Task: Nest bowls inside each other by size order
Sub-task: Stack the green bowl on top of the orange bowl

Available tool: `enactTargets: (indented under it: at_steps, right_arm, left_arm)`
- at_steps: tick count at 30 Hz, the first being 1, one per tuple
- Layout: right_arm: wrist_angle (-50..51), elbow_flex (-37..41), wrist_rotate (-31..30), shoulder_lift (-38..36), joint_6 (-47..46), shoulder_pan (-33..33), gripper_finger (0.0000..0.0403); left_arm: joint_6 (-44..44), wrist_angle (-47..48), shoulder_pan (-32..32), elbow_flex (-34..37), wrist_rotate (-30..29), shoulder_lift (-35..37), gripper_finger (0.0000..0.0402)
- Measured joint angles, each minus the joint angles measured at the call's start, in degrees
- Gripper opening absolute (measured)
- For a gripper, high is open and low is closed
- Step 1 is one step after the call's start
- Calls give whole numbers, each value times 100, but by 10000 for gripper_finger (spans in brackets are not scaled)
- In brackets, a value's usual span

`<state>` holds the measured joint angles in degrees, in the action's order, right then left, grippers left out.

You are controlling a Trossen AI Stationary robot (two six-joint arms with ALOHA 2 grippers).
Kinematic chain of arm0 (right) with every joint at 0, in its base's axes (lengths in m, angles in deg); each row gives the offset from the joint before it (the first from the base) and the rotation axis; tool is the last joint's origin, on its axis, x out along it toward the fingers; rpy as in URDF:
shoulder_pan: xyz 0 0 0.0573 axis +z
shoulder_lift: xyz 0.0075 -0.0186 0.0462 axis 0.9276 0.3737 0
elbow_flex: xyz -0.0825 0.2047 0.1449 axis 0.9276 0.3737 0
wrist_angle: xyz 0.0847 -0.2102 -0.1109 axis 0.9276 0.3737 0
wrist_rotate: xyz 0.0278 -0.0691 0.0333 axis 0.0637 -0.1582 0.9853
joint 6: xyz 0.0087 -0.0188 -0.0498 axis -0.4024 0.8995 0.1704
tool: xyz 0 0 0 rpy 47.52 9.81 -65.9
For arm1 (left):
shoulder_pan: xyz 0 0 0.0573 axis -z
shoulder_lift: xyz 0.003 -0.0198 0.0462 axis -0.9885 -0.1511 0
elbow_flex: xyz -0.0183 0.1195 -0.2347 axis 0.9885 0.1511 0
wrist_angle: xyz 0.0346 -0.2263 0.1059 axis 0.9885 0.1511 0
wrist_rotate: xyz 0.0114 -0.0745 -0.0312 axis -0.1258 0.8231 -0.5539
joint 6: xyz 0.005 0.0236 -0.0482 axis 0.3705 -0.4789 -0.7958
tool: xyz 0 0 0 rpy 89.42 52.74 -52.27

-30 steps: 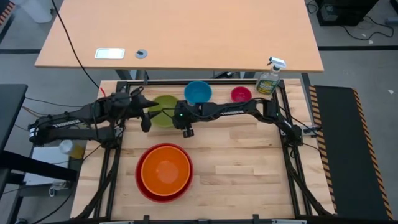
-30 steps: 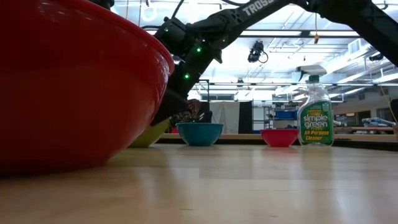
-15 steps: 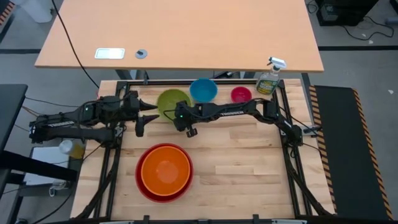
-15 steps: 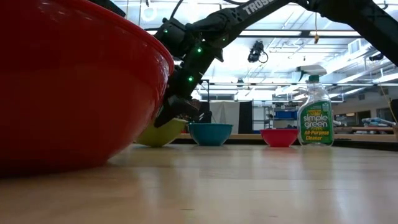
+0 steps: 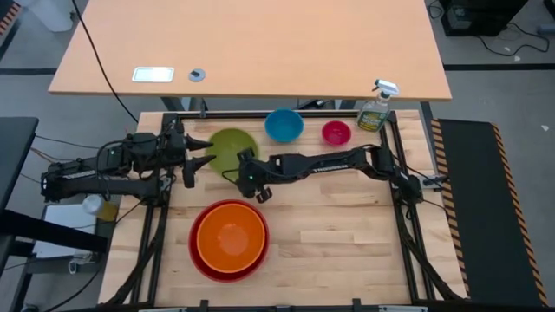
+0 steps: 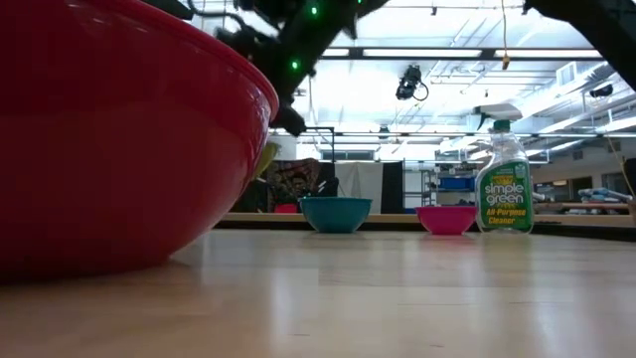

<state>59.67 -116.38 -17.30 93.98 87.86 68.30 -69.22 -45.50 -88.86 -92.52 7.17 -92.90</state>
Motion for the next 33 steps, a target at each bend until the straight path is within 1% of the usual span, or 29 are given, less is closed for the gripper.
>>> enactTargets:
  at_steps: [3, 6, 9, 13, 19, 25, 30, 33]
  right_arm:
    - [156, -175, -298, -59, -2, 225, 35]
    - [189, -280, -307, -228, -2, 509, 39]
    - [196, -288, -141, -332, -40, 835, 40]
    - [270, -277, -66, -330, -51, 1320, 41]
    - [350, -260, 531, -279, -359, 1875, 42]
    - [173, 29, 925, -279, -680, 2052, 43]
    - [-407, 559, 1037, -275, -841, 2032, 43]
    - [-1018, 892, 1067, -275, -964, 2021, 43]
  left_arm:
    - [0, 82, -2, -2, -10, 34, 199]
    - [-1, 90, -2, -2, -10, 75, 199]
    - [-4, 57, -2, -2, -11, 141, 199]
    - [-75, -63, 3, -2, -3, 230, 199]
    - [-155, -374, 5, -2, 56, 325, 199]
    - [-242, -478, 4, -2, 56, 321, 199]
    - [-286, -461, 3, -2, 58, 318, 199]
    - [-315, -460, 3, -2, 58, 318, 199]
